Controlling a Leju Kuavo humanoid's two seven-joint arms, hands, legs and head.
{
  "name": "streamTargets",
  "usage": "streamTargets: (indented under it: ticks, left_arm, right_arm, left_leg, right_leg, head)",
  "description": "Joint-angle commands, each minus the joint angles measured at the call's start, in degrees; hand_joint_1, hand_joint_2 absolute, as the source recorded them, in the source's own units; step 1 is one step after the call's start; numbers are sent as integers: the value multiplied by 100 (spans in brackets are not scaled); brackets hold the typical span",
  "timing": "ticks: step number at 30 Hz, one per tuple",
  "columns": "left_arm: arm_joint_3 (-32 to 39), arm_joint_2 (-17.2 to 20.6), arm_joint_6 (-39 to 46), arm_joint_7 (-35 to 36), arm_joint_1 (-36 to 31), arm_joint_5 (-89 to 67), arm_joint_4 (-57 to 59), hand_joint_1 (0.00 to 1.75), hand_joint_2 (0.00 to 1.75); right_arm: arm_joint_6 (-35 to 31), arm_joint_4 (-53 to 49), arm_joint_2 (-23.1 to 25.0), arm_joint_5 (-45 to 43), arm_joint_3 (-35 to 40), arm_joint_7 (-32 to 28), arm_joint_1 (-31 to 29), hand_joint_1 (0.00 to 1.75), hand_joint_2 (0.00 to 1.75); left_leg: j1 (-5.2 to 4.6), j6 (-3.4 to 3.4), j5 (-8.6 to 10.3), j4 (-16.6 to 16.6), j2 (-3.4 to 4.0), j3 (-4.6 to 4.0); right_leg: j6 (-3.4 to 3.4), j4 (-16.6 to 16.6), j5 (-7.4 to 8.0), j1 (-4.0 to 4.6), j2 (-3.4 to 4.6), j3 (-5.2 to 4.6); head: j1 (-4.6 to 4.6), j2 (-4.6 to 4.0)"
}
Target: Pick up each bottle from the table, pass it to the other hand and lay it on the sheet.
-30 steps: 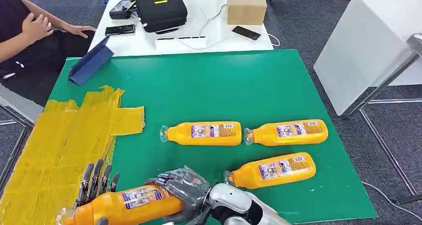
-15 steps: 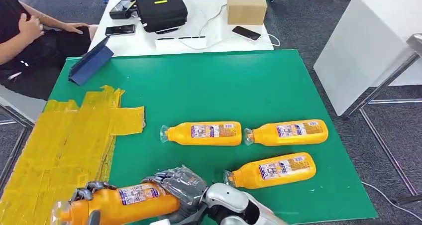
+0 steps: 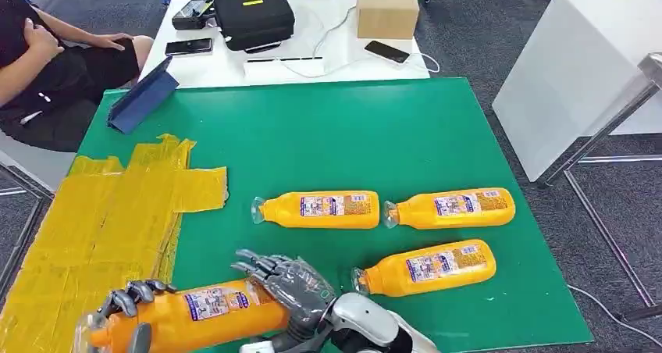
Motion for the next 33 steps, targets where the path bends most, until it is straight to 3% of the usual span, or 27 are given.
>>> streamTargets:
  ticks: [1,5,9,11,13,17,19,24,25,33]
  left_arm:
    - [828,-400,543,-242,-218,-1007,-569,175,175]
    - [1111,-593,1040,-610,-268,-2029,-644,175,175]
    - [1090,-673,2595,-1221,-407,-4262,-568,175,175]
    - [1072,-643,2822,-1224,-418,-4512,-538,175,175]
    - [815,-324,3952,-717,-550,-6703,14,175,175]
    - [582,208,4619,301,-595,-8292,813,175,175]
    - [586,445,4450,1204,-592,-9533,1181,175,175]
    - [338,991,4076,2080,-589,-10202,1913,175,175]
    - [272,1086,3849,2176,-601,-10173,2101,175,175]
    - [-356,1512,3350,2547,-736,-9823,2851,175,175]
  right_arm:
    - [-758,-1515,-682,211,-1322,-172,1123,0,0]
    - [-845,-1862,-760,466,-1520,-223,1451,0,0]
    - [-887,-2203,-924,724,-1540,-101,1724,0,0]
    - [-873,-2220,-945,741,-1527,-91,1725,0,0]
    - [-753,-2280,-1062,755,-1500,-101,1683,0,0]
    - [-547,-2278,-1105,610,-1629,-234,1629,0,0]
    - [-393,-2298,-1213,479,-1658,-249,1581,0,0]
    - [-263,-2418,-1422,465,-1796,-206,1655,0,0]
    - [-207,-2451,-1532,500,-1809,-170,1696,0,175]
    - [-98,-2571,-2156,664,-2006,-26,1883,0,175]
  left_leg:
    - [0,1,-4,3,-10,0]
    - [0,-1,-3,1,-6,0]
    - [2,-1,-7,3,-11,5]
    - [0,-1,-7,-1,-6,11]
    - [1,0,-7,-5,0,16]
    - [-5,-1,2,-17,2,20]
    - [-8,-2,2,-25,6,33]
    - [-3,-5,-1,-26,11,40]
    - [-6,-3,-1,-18,8,28]
    - [-7,0,-5,-13,12,24]
  right_leg:
    - [2,-2,-7,1,-20,9]
    - [1,-3,-5,0,-15,6]
    - [2,-5,-10,3,-28,14]
    - [2,-8,-9,2,-22,17]
    - [2,-13,-7,4,-17,23]
    - [1,-17,0,-2,-12,21]
    - [1,-23,0,-6,-12,31]
    - [-2,-26,-3,-2,-11,38]
    - [-1,-16,-3,-5,-8,24]
    - [2,-12,-3,-6,0,21]
  head:
    - [0,0]
    - [0,0]
    - [-2,0]
    - [-2,0]
    - [0,0]
    - [0,0]
    - [-2,0]
    - [0,0]
    - [0,0]
    - [-2,0]
